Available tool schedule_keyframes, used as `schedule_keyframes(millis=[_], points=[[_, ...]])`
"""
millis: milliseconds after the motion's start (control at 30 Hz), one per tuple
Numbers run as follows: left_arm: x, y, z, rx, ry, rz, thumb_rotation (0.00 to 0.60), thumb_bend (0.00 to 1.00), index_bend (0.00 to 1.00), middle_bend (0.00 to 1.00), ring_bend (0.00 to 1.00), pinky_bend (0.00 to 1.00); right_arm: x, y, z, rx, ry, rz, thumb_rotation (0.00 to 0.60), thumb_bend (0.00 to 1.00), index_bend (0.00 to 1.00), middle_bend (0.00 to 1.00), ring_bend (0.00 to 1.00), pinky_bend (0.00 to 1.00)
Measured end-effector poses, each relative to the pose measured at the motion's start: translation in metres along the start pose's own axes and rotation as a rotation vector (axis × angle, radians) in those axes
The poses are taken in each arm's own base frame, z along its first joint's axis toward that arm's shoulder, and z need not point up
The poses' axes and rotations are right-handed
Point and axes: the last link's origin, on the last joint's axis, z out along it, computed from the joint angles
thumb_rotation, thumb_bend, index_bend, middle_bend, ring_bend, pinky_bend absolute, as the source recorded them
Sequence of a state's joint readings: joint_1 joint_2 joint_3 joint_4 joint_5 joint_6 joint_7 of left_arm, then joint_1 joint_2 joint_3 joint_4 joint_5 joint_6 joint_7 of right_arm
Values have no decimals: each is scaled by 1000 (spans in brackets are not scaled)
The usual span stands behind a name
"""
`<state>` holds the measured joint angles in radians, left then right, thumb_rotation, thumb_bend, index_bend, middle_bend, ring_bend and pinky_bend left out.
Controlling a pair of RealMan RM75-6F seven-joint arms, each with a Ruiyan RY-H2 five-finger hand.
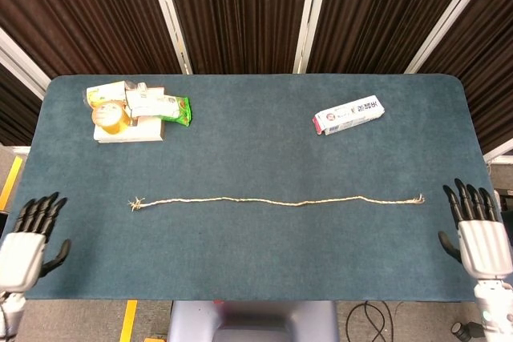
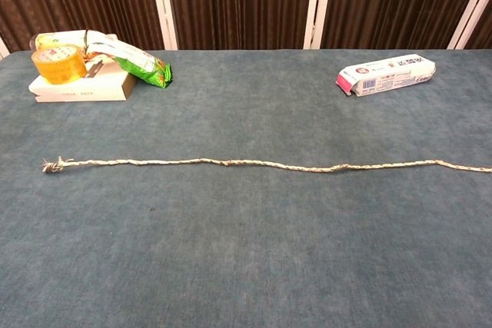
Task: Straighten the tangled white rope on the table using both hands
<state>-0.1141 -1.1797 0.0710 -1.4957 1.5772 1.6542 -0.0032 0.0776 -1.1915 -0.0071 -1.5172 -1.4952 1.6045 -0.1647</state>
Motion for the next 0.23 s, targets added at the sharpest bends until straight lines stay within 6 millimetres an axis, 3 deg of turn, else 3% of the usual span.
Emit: schedule_keyframes(millis=[233], points=[[-1,-5,0,31,-21,26,600,440,0,0,0,0,0,1,-2,-4,-32,8,600,343,0,0,0,0]])
